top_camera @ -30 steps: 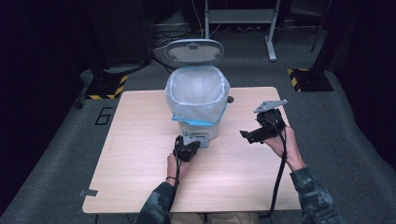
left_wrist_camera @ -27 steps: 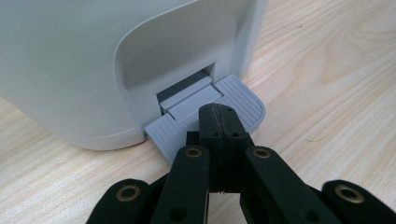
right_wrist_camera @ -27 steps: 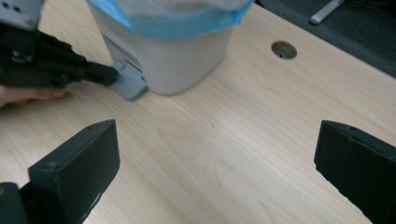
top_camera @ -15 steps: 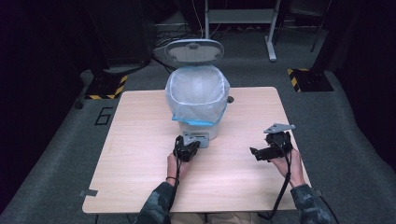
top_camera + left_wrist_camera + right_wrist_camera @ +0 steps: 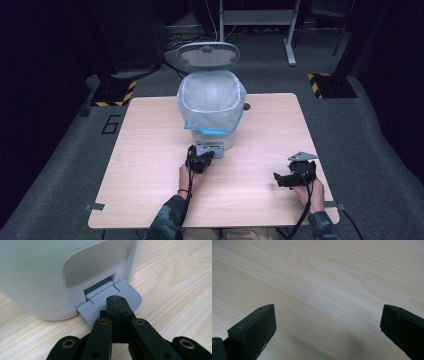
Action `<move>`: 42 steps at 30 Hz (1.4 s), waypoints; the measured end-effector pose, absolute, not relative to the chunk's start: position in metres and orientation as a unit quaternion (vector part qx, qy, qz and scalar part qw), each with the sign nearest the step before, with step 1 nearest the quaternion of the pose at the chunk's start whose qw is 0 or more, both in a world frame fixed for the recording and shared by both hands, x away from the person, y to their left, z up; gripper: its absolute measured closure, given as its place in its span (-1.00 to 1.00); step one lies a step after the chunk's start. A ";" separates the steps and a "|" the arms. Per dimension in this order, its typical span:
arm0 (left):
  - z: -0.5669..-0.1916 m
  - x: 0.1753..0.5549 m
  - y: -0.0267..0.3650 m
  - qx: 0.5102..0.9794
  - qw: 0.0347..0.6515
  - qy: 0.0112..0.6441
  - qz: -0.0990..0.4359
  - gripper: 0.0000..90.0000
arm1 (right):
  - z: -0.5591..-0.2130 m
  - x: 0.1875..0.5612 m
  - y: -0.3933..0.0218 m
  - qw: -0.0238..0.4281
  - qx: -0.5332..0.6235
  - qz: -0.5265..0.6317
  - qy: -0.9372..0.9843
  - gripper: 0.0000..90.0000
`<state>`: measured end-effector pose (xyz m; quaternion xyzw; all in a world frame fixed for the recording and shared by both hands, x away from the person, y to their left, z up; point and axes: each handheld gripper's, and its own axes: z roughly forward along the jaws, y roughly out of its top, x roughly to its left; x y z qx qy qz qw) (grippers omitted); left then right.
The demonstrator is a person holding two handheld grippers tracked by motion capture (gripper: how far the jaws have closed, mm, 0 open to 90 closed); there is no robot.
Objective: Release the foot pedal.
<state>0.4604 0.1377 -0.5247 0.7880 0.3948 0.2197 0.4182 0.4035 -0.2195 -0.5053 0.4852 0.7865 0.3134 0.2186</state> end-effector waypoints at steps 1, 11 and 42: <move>-0.525 0.460 0.138 0.788 0.418 0.395 0.220 1.00 | -0.508 0.402 -0.220 0.216 0.490 0.311 0.785 -1.00; -0.525 0.461 0.139 0.790 0.419 0.391 0.218 1.00 | -0.528 0.400 -0.229 0.207 0.495 0.319 0.781 -1.00; -0.530 0.373 0.273 0.764 0.339 0.503 0.221 -0.69 | -0.529 0.400 -0.231 0.211 0.491 0.326 0.780 -1.00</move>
